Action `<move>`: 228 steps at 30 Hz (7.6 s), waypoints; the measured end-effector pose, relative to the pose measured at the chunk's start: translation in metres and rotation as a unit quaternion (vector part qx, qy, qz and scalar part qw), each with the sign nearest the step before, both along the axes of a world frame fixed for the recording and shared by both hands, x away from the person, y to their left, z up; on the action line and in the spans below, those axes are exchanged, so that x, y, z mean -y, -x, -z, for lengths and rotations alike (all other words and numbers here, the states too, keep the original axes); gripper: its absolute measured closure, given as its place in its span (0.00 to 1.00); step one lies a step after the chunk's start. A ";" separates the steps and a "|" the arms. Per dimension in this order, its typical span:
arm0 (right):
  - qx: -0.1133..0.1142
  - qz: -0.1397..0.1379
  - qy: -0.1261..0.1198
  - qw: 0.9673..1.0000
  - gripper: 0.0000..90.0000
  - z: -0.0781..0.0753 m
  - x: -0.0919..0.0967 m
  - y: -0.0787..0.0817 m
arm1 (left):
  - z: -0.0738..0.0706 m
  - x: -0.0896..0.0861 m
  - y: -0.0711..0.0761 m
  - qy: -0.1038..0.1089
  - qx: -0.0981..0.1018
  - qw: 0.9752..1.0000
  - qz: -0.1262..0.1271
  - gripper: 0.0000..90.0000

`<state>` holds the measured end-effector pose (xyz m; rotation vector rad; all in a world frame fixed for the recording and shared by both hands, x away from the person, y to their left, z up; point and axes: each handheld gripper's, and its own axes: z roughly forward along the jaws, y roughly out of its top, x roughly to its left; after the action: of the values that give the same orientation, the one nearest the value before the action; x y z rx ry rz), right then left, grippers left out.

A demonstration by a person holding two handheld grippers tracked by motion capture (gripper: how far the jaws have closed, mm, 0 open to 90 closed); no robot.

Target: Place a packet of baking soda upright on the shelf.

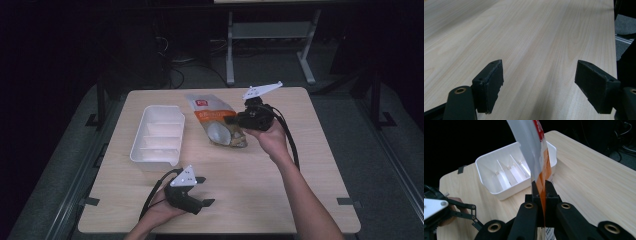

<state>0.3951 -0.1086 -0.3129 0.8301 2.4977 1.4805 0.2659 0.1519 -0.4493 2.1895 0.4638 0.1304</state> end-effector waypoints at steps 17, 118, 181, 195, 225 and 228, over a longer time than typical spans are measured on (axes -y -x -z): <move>0.008 -0.033 -0.005 0.999 1.00 -0.010 -0.042 -0.013 | 0.003 -0.001 -0.001 0.002 -0.001 1.000 0.007 0.24; -0.025 -0.098 0.050 0.994 0.90 0.078 -0.189 -0.055 | 0.004 -0.006 -0.005 0.002 -0.009 1.000 0.006 0.24; -0.071 -0.101 0.043 0.991 0.90 0.097 -0.180 -0.059 | 0.006 -0.004 -0.006 -0.003 -0.011 1.000 0.010 0.24; -0.068 -0.101 0.024 0.992 0.83 0.089 -0.171 -0.058 | 0.006 -0.005 -0.006 -0.002 -0.011 1.000 0.009 0.24; -0.061 -0.080 0.013 0.995 0.67 0.064 -0.094 -0.048 | 0.006 -0.003 -0.006 -0.005 -0.014 1.000 0.008 0.23; -0.061 -0.076 0.015 0.995 0.65 0.062 -0.087 -0.046 | 0.006 -0.003 -0.006 -0.007 -0.013 1.000 0.008 0.23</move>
<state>0.4412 -0.0219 -0.3749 0.7623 2.7213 1.4737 0.2723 0.1553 -0.4552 2.2102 0.4604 0.0963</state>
